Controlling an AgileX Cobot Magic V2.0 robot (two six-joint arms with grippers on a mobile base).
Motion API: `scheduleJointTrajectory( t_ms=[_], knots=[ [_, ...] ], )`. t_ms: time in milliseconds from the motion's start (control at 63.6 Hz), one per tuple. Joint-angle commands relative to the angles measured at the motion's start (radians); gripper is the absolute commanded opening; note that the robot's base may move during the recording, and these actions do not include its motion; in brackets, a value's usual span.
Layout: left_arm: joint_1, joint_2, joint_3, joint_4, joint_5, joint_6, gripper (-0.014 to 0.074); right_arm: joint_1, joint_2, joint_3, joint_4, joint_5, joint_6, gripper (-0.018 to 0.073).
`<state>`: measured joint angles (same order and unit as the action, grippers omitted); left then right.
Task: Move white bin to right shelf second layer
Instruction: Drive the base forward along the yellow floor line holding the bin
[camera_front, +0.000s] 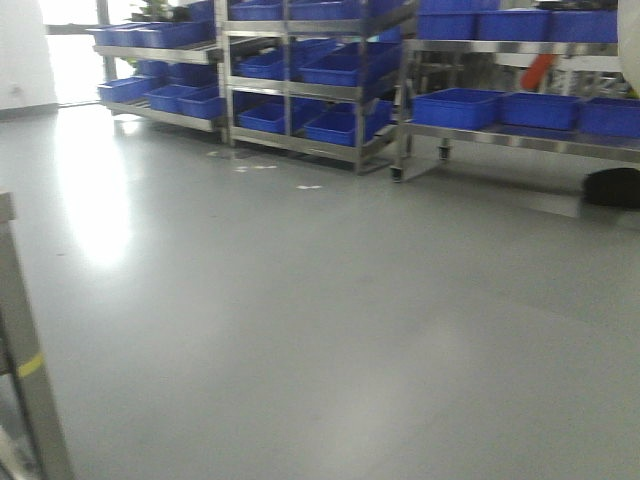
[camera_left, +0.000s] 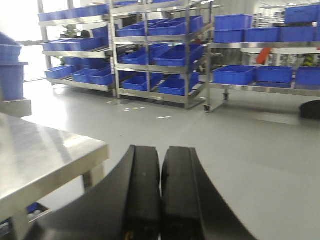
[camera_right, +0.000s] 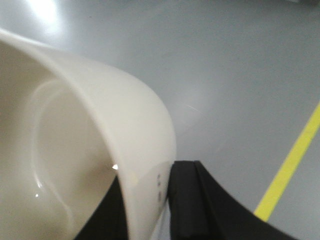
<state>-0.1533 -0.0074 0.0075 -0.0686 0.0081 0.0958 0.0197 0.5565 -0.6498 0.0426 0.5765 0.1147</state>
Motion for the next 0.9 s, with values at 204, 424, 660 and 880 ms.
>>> scheduleJointTrajectory(
  t_ms=[204,424,660,880],
  knots=[
    [-0.003,-0.013,0.033,-0.005,-0.088,-0.007,0.0085,-0.008,0.001,-0.033,0.003,-0.1,0.0,0.0056],
    [-0.003,-0.013,0.033,-0.005,-0.088,-0.007,0.0085,-0.008,0.001,-0.033,0.003,-0.1,0.0,0.0056],
    [-0.003,-0.013,0.033,-0.005,-0.088,-0.007,0.0085,-0.008,0.001,-0.033,0.003,-0.1,0.0,0.0056],
    [-0.003,-0.013,0.033,-0.005,-0.088,-0.007,0.0085,-0.008,0.001,-0.033,0.003,-0.1,0.0,0.0056]
  ],
)
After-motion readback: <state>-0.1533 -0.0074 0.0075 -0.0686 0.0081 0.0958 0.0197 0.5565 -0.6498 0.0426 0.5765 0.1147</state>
